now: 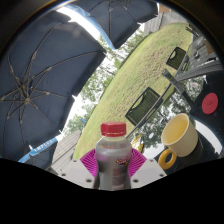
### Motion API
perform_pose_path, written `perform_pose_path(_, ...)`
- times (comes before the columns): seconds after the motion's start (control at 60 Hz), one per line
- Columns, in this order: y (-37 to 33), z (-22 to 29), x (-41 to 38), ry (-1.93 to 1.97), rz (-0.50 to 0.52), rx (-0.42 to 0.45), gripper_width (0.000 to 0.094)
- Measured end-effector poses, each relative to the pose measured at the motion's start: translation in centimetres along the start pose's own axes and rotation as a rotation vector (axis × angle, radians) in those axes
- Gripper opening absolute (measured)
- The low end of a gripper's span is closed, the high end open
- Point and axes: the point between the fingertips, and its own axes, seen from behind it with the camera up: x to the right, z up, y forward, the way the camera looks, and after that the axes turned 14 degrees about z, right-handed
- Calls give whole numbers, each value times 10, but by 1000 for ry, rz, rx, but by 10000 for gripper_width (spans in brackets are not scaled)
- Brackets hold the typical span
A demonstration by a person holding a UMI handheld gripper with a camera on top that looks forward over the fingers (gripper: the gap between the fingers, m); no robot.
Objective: Pour water
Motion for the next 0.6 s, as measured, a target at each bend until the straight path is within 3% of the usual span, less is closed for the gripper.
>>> perform_pose_path(0.15,0,40,38,430,-21,194,354)
perform_pose_path(0.3,4,37,56,750,20,265,363)
perform_pose_path(0.417,5,33,76,875,-11,295,372)
perform_pose_path(0.6,16,18,63,937,12,224,372)
